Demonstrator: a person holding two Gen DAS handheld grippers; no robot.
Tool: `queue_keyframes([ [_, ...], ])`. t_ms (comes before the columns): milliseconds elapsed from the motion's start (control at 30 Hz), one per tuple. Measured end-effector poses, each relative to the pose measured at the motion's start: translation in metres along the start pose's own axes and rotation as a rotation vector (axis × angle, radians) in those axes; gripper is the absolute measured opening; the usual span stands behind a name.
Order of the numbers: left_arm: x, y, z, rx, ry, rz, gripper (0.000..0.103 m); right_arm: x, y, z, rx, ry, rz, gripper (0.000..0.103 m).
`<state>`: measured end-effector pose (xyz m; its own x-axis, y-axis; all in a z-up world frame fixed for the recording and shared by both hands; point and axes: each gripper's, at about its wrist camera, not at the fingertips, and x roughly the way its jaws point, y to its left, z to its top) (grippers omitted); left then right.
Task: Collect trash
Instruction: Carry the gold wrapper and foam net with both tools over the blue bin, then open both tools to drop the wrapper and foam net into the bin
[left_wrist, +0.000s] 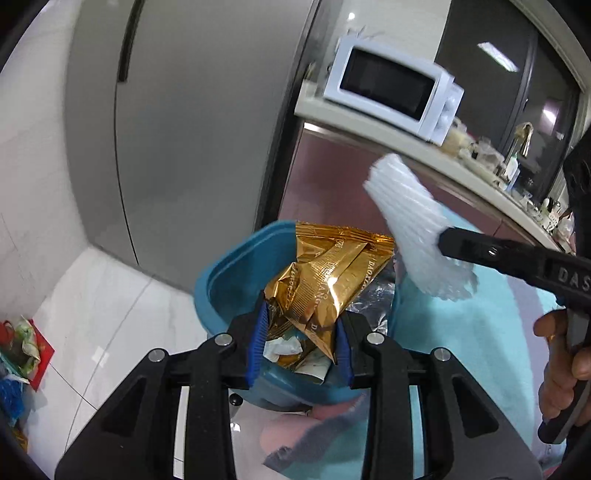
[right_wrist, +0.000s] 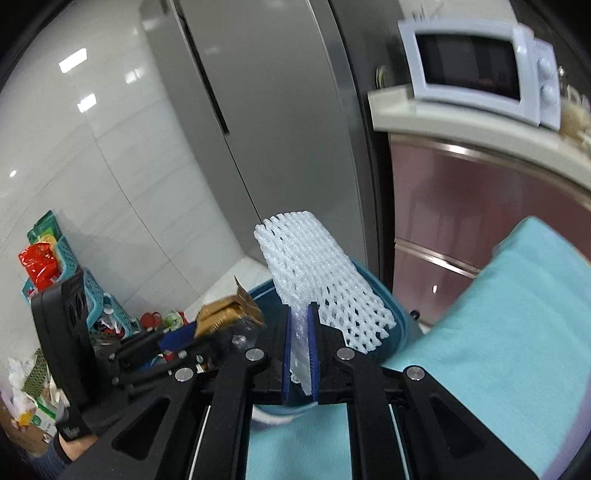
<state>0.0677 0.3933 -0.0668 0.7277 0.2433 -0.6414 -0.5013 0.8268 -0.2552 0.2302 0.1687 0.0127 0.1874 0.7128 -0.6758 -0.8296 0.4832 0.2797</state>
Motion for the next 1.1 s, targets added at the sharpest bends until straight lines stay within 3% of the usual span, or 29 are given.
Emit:
queue_keyframes([
  [233,0.057,0.000,0.001,0.027,0.079,0.057,0.034,0.053,-0.013,0.009,0.046,0.112,-0.018,0.007],
  [433,0.089,-0.010,0.010,0.056,0.106,0.076,0.046,0.081,-0.011,0.010,0.040,0.177,-0.038,0.009],
  [533,0.094,-0.013,0.012,0.057,0.112,0.082,0.052,0.087,-0.010,0.011,0.036,0.184,-0.053,0.015],
  [900,0.075,-0.023,0.020,0.069,0.062,0.104,0.080,0.075,-0.022,0.014,0.074,0.135,-0.048,0.022],
  [1100,0.058,-0.030,0.024,0.080,0.033,0.108,0.091,0.037,-0.028,0.010,0.095,0.052,-0.046,0.038],
])
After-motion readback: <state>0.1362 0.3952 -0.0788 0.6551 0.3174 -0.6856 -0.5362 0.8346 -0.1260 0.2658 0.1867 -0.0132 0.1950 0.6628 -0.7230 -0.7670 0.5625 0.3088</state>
